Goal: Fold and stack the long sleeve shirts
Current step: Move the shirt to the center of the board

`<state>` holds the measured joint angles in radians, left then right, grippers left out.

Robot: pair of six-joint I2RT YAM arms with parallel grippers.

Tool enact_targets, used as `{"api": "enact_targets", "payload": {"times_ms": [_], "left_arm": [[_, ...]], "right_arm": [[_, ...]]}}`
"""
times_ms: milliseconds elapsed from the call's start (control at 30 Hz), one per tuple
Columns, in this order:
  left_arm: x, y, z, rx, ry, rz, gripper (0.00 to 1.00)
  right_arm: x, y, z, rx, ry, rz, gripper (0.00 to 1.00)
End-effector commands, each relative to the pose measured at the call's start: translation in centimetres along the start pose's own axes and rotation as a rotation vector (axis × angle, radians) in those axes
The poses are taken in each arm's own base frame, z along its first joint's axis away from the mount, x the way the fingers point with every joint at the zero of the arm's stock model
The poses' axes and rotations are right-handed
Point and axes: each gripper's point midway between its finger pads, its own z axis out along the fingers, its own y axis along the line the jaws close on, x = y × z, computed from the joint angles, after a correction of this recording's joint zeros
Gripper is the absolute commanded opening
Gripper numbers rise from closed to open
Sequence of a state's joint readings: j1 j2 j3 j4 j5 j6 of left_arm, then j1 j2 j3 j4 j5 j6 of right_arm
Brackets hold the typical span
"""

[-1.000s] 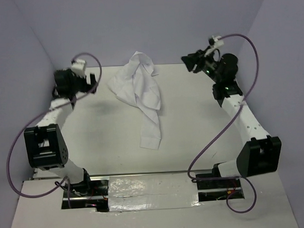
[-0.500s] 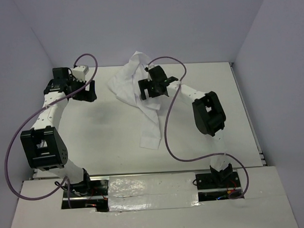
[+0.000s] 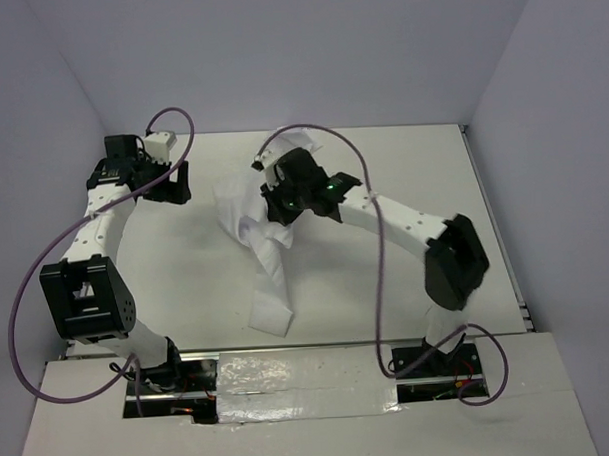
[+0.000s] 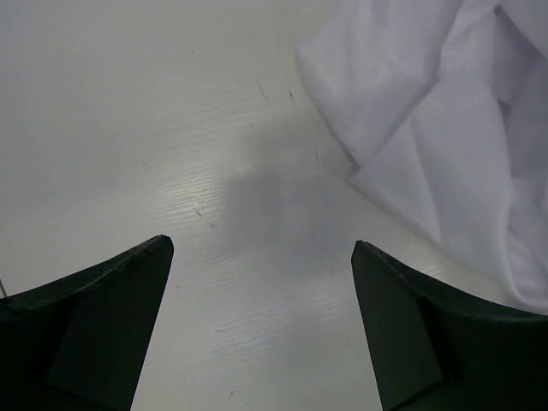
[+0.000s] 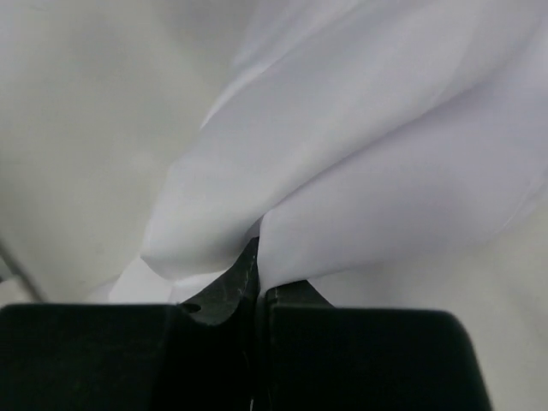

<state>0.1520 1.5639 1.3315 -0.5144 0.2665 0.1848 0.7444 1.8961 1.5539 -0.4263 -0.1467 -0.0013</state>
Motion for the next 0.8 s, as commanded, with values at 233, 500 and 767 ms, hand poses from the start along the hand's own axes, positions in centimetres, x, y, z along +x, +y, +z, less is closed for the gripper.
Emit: {"api": "enact_targets", "payload": {"times_ms": [233,500,767], "left_arm": [[-5.9,-0.2,-1.5,0.037,-0.138,0.004,0.97],[-5.1,-4.2,-0.1,0.109,-0.085,0.116,0.95],[1.7,-17.9,3.7,0.345,0.086,0.533,0.78]], "right_arm": [[-7.1,-12.8,-16.8,0.139,-0.353,0.367,0.27],[2.6,-27.0,-22.1,0.467,-0.373,0.819,1.00],[10.0,-24.1,-18.7,0.428,-0.251,0.841,0.20]]}}
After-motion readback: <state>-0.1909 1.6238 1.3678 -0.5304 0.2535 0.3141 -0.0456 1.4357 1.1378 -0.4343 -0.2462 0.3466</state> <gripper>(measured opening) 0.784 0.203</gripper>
